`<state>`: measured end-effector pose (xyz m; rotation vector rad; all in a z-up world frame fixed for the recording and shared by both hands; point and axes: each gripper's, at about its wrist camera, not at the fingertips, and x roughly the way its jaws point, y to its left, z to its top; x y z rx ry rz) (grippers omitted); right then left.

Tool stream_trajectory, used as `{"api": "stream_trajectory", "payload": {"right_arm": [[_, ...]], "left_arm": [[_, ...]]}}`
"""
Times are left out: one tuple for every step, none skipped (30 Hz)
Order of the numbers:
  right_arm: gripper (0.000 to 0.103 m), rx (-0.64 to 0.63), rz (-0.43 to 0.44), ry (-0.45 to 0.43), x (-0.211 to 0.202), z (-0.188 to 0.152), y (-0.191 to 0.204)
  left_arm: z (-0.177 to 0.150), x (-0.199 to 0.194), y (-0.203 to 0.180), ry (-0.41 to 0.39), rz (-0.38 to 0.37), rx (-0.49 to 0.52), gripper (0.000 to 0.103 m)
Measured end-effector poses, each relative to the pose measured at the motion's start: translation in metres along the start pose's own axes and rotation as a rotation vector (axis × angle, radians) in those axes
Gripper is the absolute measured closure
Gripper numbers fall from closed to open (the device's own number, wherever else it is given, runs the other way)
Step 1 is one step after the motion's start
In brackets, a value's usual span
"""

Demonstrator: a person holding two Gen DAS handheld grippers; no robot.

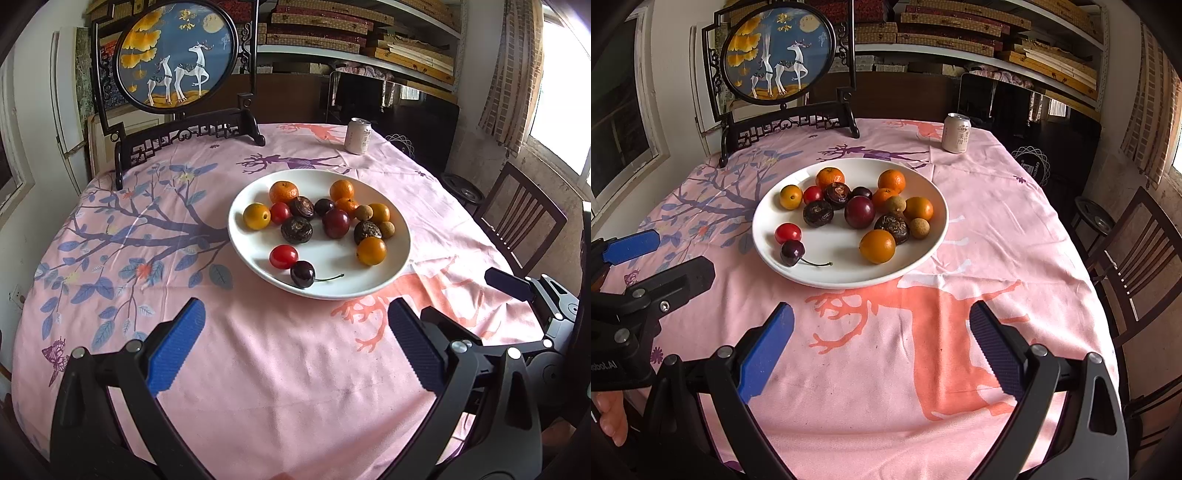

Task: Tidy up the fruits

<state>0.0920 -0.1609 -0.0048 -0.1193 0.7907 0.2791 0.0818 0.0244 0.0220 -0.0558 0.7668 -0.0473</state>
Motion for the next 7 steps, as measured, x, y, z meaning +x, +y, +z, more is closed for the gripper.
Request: {"api": "stream_trajectory", "payload": {"right_arm": [[0.007, -0.001, 0.000, -0.001, 0.0006, 0.0002, -0.0002], [0.007, -0.001, -0.001, -0.001, 0.0006, 0.0002, -0.0002], [0.007, -0.002, 0.000, -0.001, 0.0004, 0.0001, -0.0001], [0.007, -0.001, 0.000, -0.001, 0.0006, 0.0002, -0.0003], [0.007, -0.001, 0.000, 0.000, 0.0006, 0.0002, -0.0002], [0.007, -0.001, -0.001, 0.000, 0.0005, 0.0001, -0.0001], [0.007, -0.001, -0.001, 0.000, 0.0002, 0.0000, 0.0000]], "left_arm": [[-0.0003, 0.0002, 0.0004, 0.001, 0.001, -0.003, 0.002], [-0.0005, 0.0007, 0.0008, 0.003, 0.000, -0.006, 0.002], [-0.0002, 0.0014, 0.0015, 0.005, -0.003, -0.010, 0.002], [-0.0003, 0.0018, 0.0019, 0.006, -0.004, -0.011, 0.002], [-0.0006, 0.0017, 0.0021, 0.005, -0.002, -0.011, 0.002], [-0.0008, 0.0016, 0.0022, 0.004, 0.000, -0.011, 0.002], [-0.0009, 0.0015, 0.0021, 0.004, 0.000, -0.010, 0.002]]}}
